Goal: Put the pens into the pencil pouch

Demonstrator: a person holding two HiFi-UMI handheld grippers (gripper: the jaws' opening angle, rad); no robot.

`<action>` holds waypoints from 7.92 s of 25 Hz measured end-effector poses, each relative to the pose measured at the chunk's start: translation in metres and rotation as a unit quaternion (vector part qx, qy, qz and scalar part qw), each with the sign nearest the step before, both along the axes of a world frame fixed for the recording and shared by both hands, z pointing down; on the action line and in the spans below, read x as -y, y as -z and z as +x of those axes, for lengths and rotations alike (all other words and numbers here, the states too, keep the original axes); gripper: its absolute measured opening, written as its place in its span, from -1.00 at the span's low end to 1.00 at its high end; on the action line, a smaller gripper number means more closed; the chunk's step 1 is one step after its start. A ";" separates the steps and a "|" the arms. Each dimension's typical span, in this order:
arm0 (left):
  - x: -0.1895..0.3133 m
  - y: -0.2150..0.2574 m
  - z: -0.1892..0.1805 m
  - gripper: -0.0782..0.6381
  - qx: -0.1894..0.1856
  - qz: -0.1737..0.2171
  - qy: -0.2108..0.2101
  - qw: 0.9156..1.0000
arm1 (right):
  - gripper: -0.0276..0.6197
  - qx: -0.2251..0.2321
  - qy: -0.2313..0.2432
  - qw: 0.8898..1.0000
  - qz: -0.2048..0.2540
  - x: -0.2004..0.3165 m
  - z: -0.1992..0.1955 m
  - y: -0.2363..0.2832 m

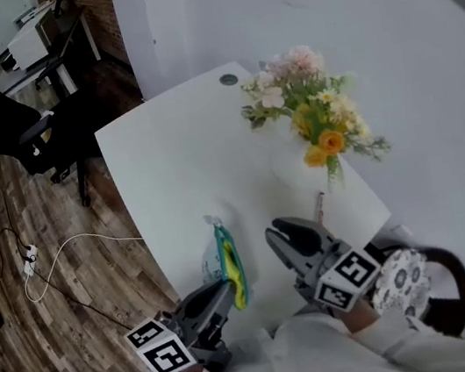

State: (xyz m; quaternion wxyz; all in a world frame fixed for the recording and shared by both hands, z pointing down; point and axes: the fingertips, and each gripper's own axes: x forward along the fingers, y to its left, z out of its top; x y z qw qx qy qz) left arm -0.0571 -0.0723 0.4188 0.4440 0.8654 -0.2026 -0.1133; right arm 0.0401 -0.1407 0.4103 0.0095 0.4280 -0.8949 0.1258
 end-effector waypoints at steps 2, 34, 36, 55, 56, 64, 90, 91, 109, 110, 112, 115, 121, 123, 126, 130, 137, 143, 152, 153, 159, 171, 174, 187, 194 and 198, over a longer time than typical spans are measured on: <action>0.000 0.000 0.003 -0.70 0.001 0.000 -0.003 1.000 | -0.73 -0.033 -0.033 0.999 -0.018 0.007 0.024 -0.016; -0.007 -0.002 0.006 -0.70 0.009 -0.002 -0.006 1.000 | -0.48 -0.223 -0.275 0.898 -0.263 0.060 0.208 -0.167; -0.007 -0.002 0.007 -0.70 0.009 -0.001 -0.007 1.000 | -0.49 -0.232 -0.275 0.894 -0.267 0.060 0.209 -0.169; -0.010 -0.002 0.008 -0.70 0.008 0.003 -0.009 1.000 | -0.71 -0.246 -0.150 0.943 -0.165 0.029 0.122 -0.124; -0.010 -0.002 0.008 -0.70 0.008 0.003 -0.009 1.000 | -0.71 -0.245 -0.142 0.945 -0.161 0.028 0.115 -0.122; -0.010 -0.002 0.004 -0.70 0.010 0.005 0.001 1.000 | -0.71 -0.206 -0.073 0.968 -0.125 0.013 0.061 -0.095; -0.016 -0.003 -0.003 -0.70 0.009 0.003 0.021 1.000 | -0.71 0.009 0.116 0.991 0.071 -0.029 -0.088 0.088; -0.016 -0.003 -0.003 -0.70 0.010 0.002 0.021 1.000 | -0.71 0.017 0.121 0.990 0.077 -0.030 -0.091 0.094; -0.012 -0.002 -0.009 -0.70 0.013 0.001 0.020 1.000 | -0.71 0.147 0.121 0.975 0.114 -0.022 -0.102 0.121; -0.012 -0.001 -0.009 -0.70 0.014 0.001 0.020 1.000 | -0.71 0.146 0.120 0.975 0.112 -0.023 -0.102 0.117; -0.012 -0.001 -0.010 -0.70 0.013 0.001 0.021 1.000 | -0.71 0.146 0.120 0.976 0.109 -0.024 -0.101 0.112; -0.011 0.000 -0.011 -0.70 0.008 -0.001 0.024 1.000 | -0.71 0.135 0.124 0.978 0.099 -0.027 -0.102 0.102; -0.006 0.001 -0.013 -0.70 0.011 0.002 0.029 1.000 | -0.71 0.119 0.141 0.980 0.078 -0.034 -0.098 0.085; -0.005 0.001 -0.013 -0.70 0.011 0.002 0.032 0.999 | -0.71 0.115 0.148 0.979 0.076 -0.037 -0.098 0.081; -0.004 0.001 -0.014 -0.70 0.013 0.004 0.034 0.999 | -0.71 0.107 0.152 0.980 0.072 -0.042 -0.096 0.077; -0.003 0.002 -0.014 -0.70 0.018 0.008 0.036 0.999 | -0.71 0.082 0.158 0.983 0.054 -0.046 -0.096 0.066; -0.002 0.006 -0.016 -0.70 0.027 0.019 0.034 0.999 | -0.71 0.072 0.151 0.985 0.040 -0.051 -0.090 0.056; -0.005 0.007 -0.012 -0.70 0.036 0.029 0.026 0.999 | -0.71 0.073 0.138 0.987 0.047 -0.051 -0.085 0.060; -0.002 0.008 -0.016 -0.70 0.045 0.033 0.024 0.998 | -0.71 0.078 0.137 0.987 0.042 -0.053 -0.083 0.058; -0.001 0.009 -0.016 -0.70 0.047 0.035 0.024 0.998 | -0.71 0.077 0.136 0.987 0.042 -0.053 -0.082 0.057; 0.003 0.014 -0.017 -0.70 0.083 0.058 0.015 0.995 | -0.71 0.075 0.121 0.989 0.038 -0.051 -0.071 0.054; 0.009 0.016 -0.023 -0.70 0.180 0.102 0.007 0.978 | -0.71 0.076 0.076 0.994 0.029 -0.049 -0.042 0.046; 0.008 0.019 -0.021 -0.70 0.210 0.116 -0.011 0.971 | -0.71 0.073 0.066 0.995 0.020 -0.049 -0.036 0.042; 0.010 -0.006 0.021 -0.70 0.192 0.101 -0.040 0.975 | -0.71 0.082 0.022 0.996 -0.014 -0.053 -0.013 0.015; 0.013 -0.028 0.064 -0.70 0.235 0.103 -0.074 0.964 | -0.71 0.060 -0.020 0.996 -0.054 -0.051 0.012 -0.010; 0.014 -0.039 0.075 -0.70 0.255 0.098 -0.081 0.959 | -0.71 0.055 -0.029 0.996 -0.070 -0.052 0.019 -0.017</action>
